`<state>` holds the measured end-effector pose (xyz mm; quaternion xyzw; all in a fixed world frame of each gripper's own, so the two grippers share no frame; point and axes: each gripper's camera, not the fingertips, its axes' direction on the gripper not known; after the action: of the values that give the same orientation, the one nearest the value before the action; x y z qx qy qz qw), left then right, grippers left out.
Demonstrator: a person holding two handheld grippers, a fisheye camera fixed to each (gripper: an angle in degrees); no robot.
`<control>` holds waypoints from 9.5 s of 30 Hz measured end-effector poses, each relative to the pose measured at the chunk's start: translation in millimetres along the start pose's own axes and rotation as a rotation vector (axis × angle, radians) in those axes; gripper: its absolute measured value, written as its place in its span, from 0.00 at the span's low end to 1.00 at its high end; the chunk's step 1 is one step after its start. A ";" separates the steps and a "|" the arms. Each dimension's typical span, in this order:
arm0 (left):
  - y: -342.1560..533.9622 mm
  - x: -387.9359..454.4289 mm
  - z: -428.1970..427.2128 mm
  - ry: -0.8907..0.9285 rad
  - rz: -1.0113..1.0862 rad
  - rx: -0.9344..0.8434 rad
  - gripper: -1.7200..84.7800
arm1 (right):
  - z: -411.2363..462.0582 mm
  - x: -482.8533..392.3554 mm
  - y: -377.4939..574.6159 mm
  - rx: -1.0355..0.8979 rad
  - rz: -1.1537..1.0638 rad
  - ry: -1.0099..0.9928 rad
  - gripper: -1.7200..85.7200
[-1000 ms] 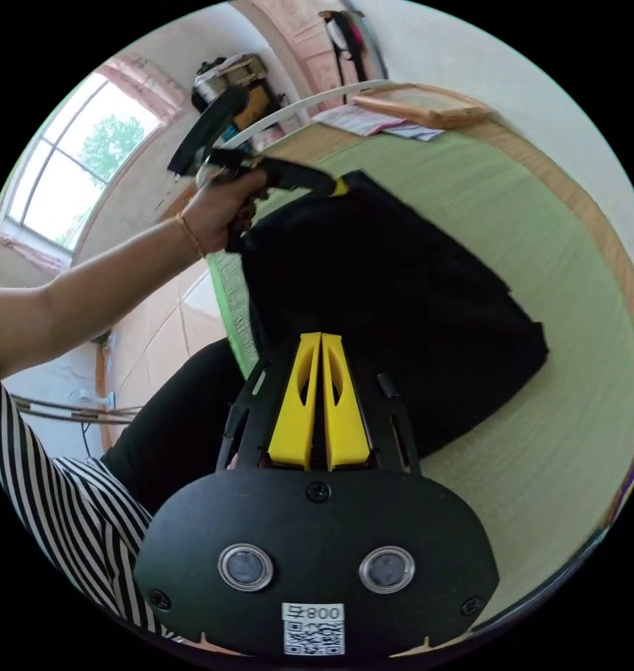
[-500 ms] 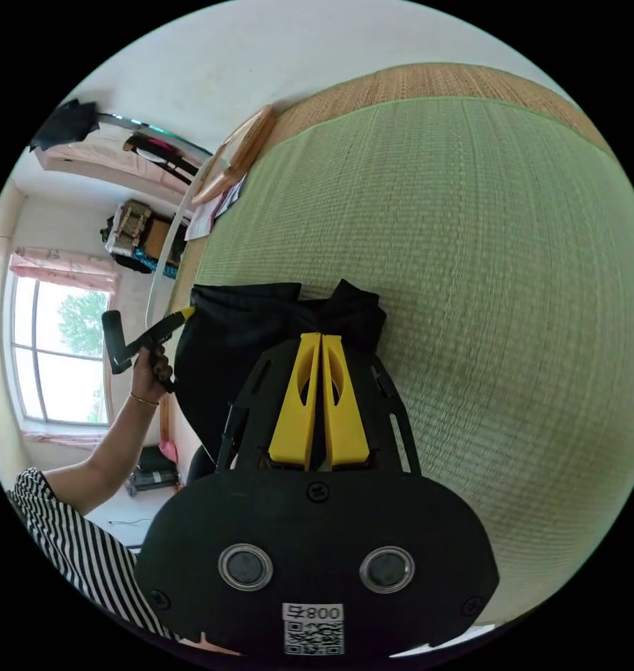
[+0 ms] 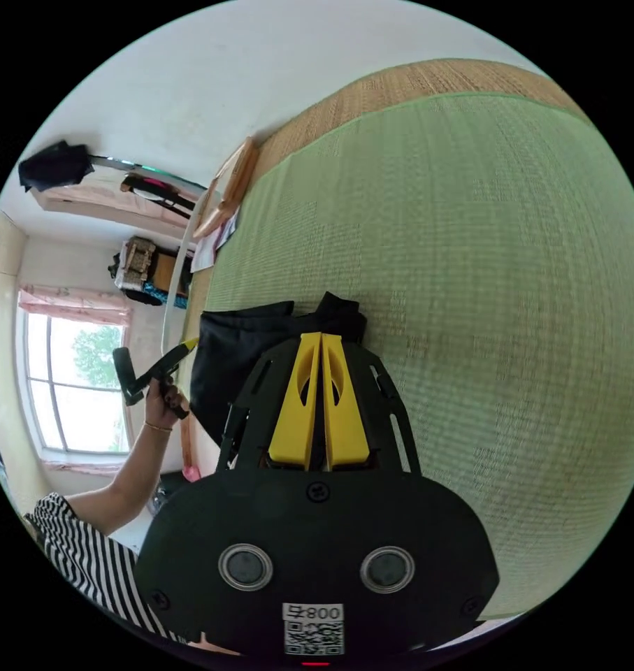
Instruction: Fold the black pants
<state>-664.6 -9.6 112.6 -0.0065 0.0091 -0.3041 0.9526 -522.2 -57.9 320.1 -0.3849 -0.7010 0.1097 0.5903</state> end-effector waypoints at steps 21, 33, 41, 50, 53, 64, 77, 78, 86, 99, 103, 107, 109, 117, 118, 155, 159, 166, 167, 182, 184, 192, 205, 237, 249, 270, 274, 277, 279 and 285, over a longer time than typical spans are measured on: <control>-36.0 137.2 108.1 0.034 0.296 -0.278 0.02 | 95.1 -5.9 74.6 -0.227 -0.149 -0.019 0.02; -14.1 117.6 74.7 -0.176 0.228 -0.157 0.02 | 112.5 -16.2 96.4 -0.217 -0.207 -0.057 0.02; 8.7 94.4 67.6 -0.119 0.104 -0.093 0.02 | 140.7 -24.3 150.3 -0.351 -0.242 -0.049 0.02; 20.6 67.1 79.8 -0.171 0.036 -0.145 0.02 | 164.4 -25.9 176.6 -0.341 -0.222 -0.031 0.02; 29.3 66.7 76.4 -0.158 0.032 -0.112 0.02 | 169.8 -29.6 184.3 -0.348 -0.235 -0.014 0.02; 130.8 48.3 80.9 -0.020 -0.008 -0.157 0.02 | 181.9 -14.3 217.4 -0.333 -0.169 -0.068 0.02; 188.3 61.5 160.8 0.519 -0.147 -0.313 0.06 | 176.4 35.0 269.0 -0.298 -0.021 -0.144 0.02; 190.4 61.2 168.2 0.539 -0.162 -0.333 0.07 | 174.3 39.9 272.5 -0.286 -0.009 -0.153 0.02; 194.9 38.9 224.6 0.634 -0.296 -0.392 0.11 | 165.5 75.6 291.4 -0.230 0.080 -0.250 0.05; 199.4 1.8 259.3 0.728 -0.417 -0.359 0.09 | 165.1 111.2 295.8 -0.160 0.158 -0.381 0.10; 198.2 -4.1 273.3 0.730 -0.424 -0.366 0.09 | 165.7 117.3 296.5 -0.158 0.166 -0.393 0.10; 202.0 -13.3 285.3 0.737 -0.452 -0.358 0.05 | 169.0 123.7 297.9 -0.167 0.178 -0.398 0.11; 204.3 -17.2 288.4 0.755 -0.460 -0.347 0.04 | 170.6 126.4 297.5 -0.168 0.185 -0.403 0.11; 207.9 -25.0 292.7 0.793 -0.430 -0.329 0.03 | 180.2 133.7 285.1 -0.160 0.214 -0.496 0.13; 208.7 -25.4 292.8 0.795 -0.422 -0.330 0.03 | 180.9 133.8 284.2 -0.158 0.216 -0.505 0.13; 280.8 -140.1 221.7 0.730 -0.559 0.018 0.12 | 129.3 94.2 275.5 -0.159 0.159 -0.604 0.04; 286.9 -159.4 213.8 0.680 -0.620 0.081 0.14 | 114.5 85.9 276.1 -0.145 0.140 -0.601 0.04; 292.4 -191.2 217.7 0.718 -0.733 0.123 0.16 | 97.1 80.2 281.0 -0.121 0.131 -0.619 0.04; 290.3 -193.1 218.6 0.709 -0.728 0.110 0.16 | 94.8 80.1 281.7 -0.119 0.130 -0.617 0.04; 254.2 -205.4 220.6 0.588 -0.662 -0.001 0.14 | 77.1 93.4 293.6 -0.110 0.151 -0.606 0.05; 251.2 -205.3 221.0 0.586 -0.658 -0.011 0.14 | 75.2 96.5 295.5 -0.110 0.153 -0.604 0.05; 242.1 -200.7 215.0 0.534 -0.616 -0.025 0.14 | 62.4 114.4 299.8 -0.078 0.179 -0.633 0.05; 267.6 -196.1 208.8 0.767 -0.690 -0.050 0.18 | 47.6 109.5 271.5 -0.037 0.136 -0.687 0.04; 289.4 -122.9 146.3 0.792 -0.689 0.014 0.08 | 56.1 277.0 378.2 -0.029 0.257 -0.742 0.04; 204.9 1.2 116.4 0.687 -0.412 0.004 0.08 | 8.7 354.1 384.0 0.185 0.192 -0.813 0.02; 206.9 117.5 126.2 0.642 -0.458 -0.054 0.07 | 80.3 505.2 465.7 0.164 0.428 -0.789 0.09; 201.0 136.9 121.8 0.642 -0.464 -0.048 0.08 | 101.2 512.2 462.9 0.081 0.433 -0.706 0.12; 194.7 154.5 120.8 0.650 -0.465 -0.043 0.08 | 115.5 510.6 455.8 0.018 0.412 -0.658 0.13; 191.8 164.3 120.9 0.661 -0.474 -0.037 0.08 | 136.0 507.3 453.0 -0.053 0.402 -0.632 0.13; 182.1 195.0 119.3 0.673 -0.494 -0.037 0.08 | 175.6 518.1 462.0 -0.110 0.441 -0.600 0.15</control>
<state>-397.7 26.6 226.0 0.0742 0.3234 -0.5083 0.7947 -496.5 655.6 375.0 -0.5085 -0.7479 0.3044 0.2992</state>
